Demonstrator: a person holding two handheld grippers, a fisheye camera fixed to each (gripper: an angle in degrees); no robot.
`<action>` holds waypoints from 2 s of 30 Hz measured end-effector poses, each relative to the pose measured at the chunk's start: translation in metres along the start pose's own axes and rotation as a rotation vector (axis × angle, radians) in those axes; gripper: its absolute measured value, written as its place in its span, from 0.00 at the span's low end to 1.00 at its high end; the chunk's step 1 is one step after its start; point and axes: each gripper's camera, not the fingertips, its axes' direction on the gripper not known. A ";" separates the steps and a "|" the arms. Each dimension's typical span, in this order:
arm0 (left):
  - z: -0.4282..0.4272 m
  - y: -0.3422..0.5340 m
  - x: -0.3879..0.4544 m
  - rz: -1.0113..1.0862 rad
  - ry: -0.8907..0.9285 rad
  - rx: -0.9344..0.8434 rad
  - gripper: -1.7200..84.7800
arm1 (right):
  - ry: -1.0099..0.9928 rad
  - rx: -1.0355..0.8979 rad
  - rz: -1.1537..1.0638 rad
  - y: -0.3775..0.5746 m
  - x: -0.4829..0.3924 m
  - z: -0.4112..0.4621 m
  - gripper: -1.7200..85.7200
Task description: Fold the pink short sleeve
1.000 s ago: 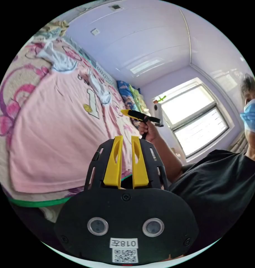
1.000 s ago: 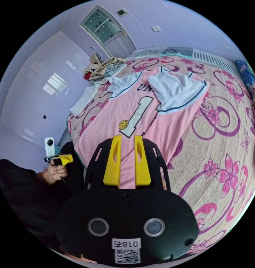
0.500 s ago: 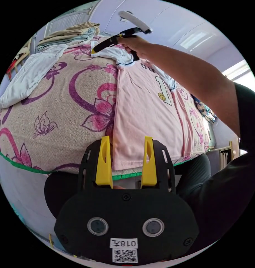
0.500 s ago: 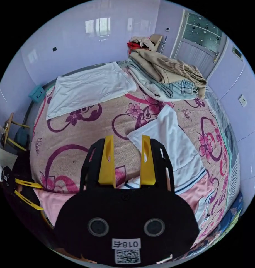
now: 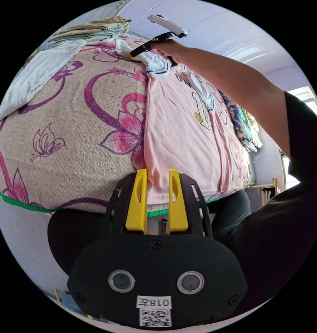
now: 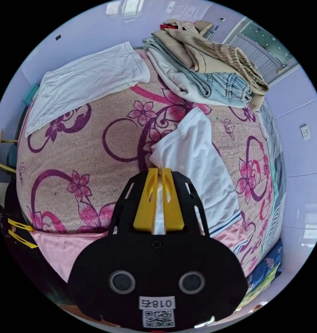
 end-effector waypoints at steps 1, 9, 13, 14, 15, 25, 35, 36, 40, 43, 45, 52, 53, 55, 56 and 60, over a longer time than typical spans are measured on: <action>-0.004 -0.004 0.000 -0.010 -0.032 -0.003 0.05 | 0.032 0.022 0.021 0.003 0.004 -0.005 0.03; -0.041 -0.031 0.037 0.060 -0.010 0.017 0.01 | -0.180 0.225 0.416 0.059 0.104 -0.046 0.03; -0.071 -0.066 0.094 0.189 -0.039 0.021 0.01 | -0.387 0.396 0.675 0.129 0.176 -0.069 0.03; -0.076 -0.079 0.119 0.257 -0.037 0.019 0.01 | -0.414 0.429 0.710 0.143 0.186 -0.073 0.03; -0.078 -0.086 0.133 0.294 -0.039 0.015 0.01 | -0.463 0.504 0.793 0.177 0.204 -0.082 0.03; 0.047 -0.135 0.276 0.659 -0.225 -0.394 0.01 | -0.601 0.819 1.489 0.455 0.222 -0.040 0.03; 0.030 -0.164 0.307 0.626 -0.081 -0.324 0.01 | -0.352 0.804 1.301 0.436 0.257 -0.121 0.03; 0.034 -0.165 0.309 0.628 -0.069 -0.326 0.01 | -0.287 0.772 1.305 0.443 0.252 -0.128 0.03; 0.084 -0.168 0.319 0.634 -0.029 -0.357 0.01 | -0.208 0.622 1.355 0.474 0.242 -0.104 0.03; 0.115 -0.169 0.318 0.606 -0.025 -0.366 0.01 | -0.290 0.638 1.381 0.491 0.247 -0.087 0.03; 0.121 -0.170 0.315 0.592 -0.008 -0.359 0.01 | -0.293 0.660 1.364 0.490 0.252 -0.091 0.03; 0.121 -0.165 0.316 0.563 0.090 -0.293 0.01 | -0.181 0.728 1.234 0.472 0.264 -0.151 0.03; 0.132 -0.162 0.315 0.547 0.101 -0.290 0.02 | -0.161 0.721 1.224 0.472 0.262 -0.153 0.03; 0.160 -0.157 0.309 0.498 0.138 -0.306 0.04 | -0.106 0.613 1.205 0.472 0.259 -0.142 0.04; 0.181 -0.153 0.305 0.475 0.197 -0.338 0.07 | -0.131 0.567 1.206 0.473 0.261 -0.135 0.05; 0.231 -0.127 0.299 0.434 0.450 -0.465 0.14 | -0.322 0.511 1.283 0.503 0.260 -0.108 0.07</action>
